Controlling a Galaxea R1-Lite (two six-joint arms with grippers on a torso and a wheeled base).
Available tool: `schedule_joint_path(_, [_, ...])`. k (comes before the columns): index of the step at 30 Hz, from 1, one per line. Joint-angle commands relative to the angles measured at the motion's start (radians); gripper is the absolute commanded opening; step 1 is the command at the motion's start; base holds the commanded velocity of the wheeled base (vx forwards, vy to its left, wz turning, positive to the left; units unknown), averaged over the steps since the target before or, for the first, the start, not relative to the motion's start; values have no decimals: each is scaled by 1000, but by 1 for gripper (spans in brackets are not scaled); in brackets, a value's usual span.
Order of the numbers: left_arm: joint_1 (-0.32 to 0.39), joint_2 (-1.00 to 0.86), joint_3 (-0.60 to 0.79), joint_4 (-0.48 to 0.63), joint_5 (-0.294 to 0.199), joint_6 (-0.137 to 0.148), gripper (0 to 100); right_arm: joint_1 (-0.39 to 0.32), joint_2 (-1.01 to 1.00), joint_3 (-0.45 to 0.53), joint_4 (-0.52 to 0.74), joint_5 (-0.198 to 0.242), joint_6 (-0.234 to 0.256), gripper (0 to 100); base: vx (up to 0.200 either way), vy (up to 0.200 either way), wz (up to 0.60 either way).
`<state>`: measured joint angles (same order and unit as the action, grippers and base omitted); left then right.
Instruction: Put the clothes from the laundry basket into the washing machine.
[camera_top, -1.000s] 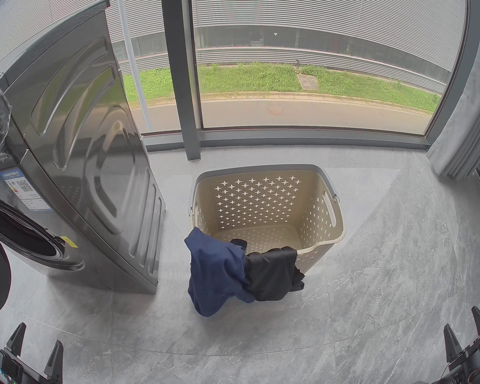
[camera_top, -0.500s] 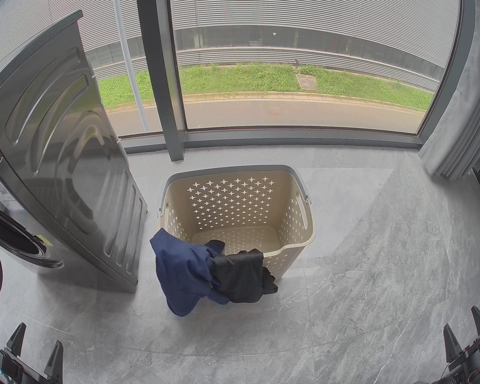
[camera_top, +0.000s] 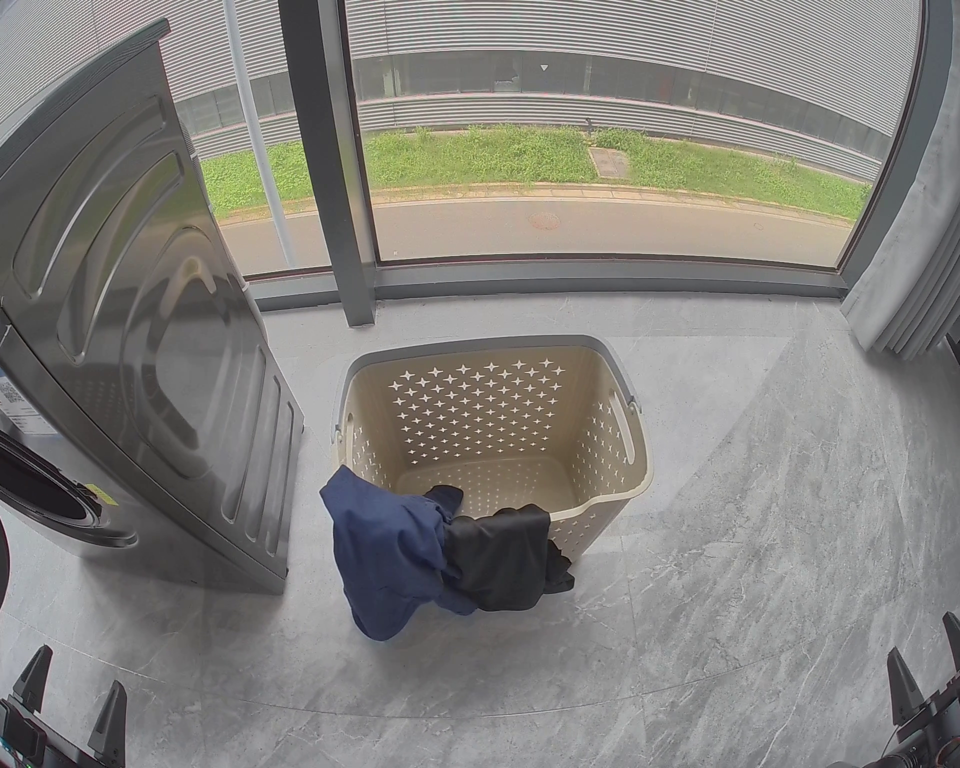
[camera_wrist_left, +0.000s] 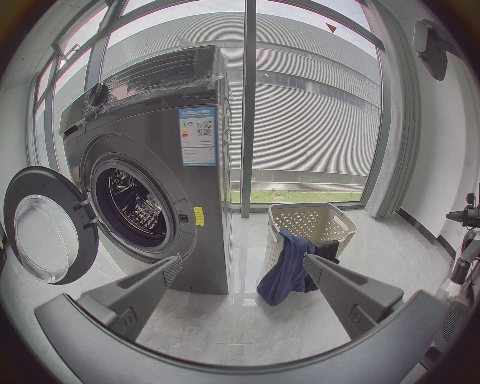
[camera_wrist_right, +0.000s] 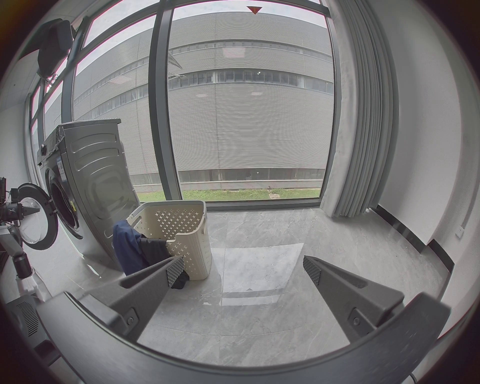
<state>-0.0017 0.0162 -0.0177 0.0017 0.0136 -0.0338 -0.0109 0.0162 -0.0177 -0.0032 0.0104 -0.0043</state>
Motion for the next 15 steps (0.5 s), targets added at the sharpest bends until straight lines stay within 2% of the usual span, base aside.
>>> schedule_joint_path(1, [0, -10, 16, -2, 0, 0, 100, 0, -13, 18, 2, 8, 0, 100, 0, 0, 0])
schedule_joint_path(3, [0, -10, 16, -2, 0, 0, 100, 0, -13, 18, -1, 16, -3, 100, 0, 0, 0])
schedule_joint_path(4, [0, -10, 16, 0, 0, 0, 100, 2, -16, 1, -29, 33, -20, 100, 0, 0, 0])
schedule_joint_path(6, [0, -10, 16, 0, 0, -1, 100, 2, -9, -76, -63, 48, -19, 100, 0, 0, 0])
schedule_joint_path(8, [0, -10, 16, 0, 0, -1, 100, 2, -9, -76, -63, 48, -19, 100, 0, 0, 0])
schedule_joint_path(9, [0, -10, 16, 0, 0, 2, 100, 2, 85, -171, -67, 74, -17, 100, 0, 0, 0])
schedule_joint_path(12, [0, -10, 16, 0, 0, 2, 100, 3, 171, -156, -35, 97, -17, 100, 0, 0, 0])
schedule_joint_path(15, [0, -10, 16, -2, -1, 2, 100, 3, 386, -105, -1, 198, -5, 100, 0, 0, 0])
